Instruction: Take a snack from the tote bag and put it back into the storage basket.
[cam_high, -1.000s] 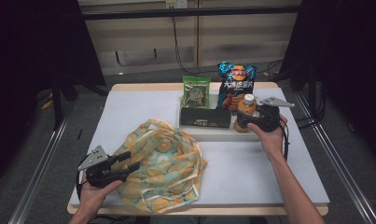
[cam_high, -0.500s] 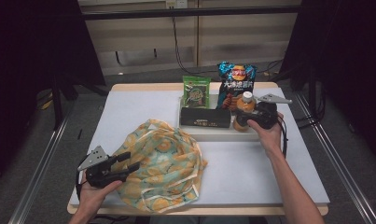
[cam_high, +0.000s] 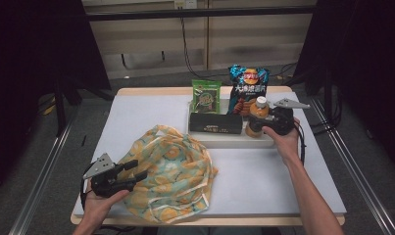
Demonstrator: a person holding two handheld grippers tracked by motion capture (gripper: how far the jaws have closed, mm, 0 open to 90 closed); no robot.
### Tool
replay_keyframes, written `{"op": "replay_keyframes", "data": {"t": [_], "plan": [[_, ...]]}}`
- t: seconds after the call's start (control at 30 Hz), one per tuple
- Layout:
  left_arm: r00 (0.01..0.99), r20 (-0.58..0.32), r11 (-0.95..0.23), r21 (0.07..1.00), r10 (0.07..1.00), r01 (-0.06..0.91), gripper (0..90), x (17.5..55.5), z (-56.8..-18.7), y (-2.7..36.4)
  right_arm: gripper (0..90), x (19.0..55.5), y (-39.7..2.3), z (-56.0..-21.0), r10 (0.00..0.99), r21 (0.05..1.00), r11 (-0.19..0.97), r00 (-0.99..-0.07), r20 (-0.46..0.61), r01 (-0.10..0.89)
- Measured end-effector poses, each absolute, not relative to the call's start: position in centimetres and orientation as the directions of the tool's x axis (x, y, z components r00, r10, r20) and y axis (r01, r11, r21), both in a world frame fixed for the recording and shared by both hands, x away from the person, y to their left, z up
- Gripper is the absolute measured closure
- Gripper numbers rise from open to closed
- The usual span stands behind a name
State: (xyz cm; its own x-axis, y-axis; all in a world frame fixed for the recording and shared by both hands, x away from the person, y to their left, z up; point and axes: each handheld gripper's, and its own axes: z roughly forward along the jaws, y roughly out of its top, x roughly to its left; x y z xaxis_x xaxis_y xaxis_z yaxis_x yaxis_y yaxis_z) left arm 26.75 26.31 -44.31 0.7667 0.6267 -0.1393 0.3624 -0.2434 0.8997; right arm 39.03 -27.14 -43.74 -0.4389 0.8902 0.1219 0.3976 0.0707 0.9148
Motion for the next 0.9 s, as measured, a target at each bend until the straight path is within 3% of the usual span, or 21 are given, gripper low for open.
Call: {"op": "replay_keyframes", "data": {"t": [0.5, 0.9], "plan": [[0.767, -0.139, -0.246, 0.898, 0.626, 0.364, 37.3, 26.8, -44.4, 26.1, 12.1, 37.1, -28.0, -42.0, 0.887, 0.924, 0.065, -0.446, 0.12, 0.377], [0.769, -0.117, -0.253, 0.904, 0.629, 0.345, 20.5, 26.6, -44.1, 25.6, 11.8, 32.4, -28.9, -41.5, 0.86, 0.914, 0.11, -0.499, 0.11, 0.391]]}}
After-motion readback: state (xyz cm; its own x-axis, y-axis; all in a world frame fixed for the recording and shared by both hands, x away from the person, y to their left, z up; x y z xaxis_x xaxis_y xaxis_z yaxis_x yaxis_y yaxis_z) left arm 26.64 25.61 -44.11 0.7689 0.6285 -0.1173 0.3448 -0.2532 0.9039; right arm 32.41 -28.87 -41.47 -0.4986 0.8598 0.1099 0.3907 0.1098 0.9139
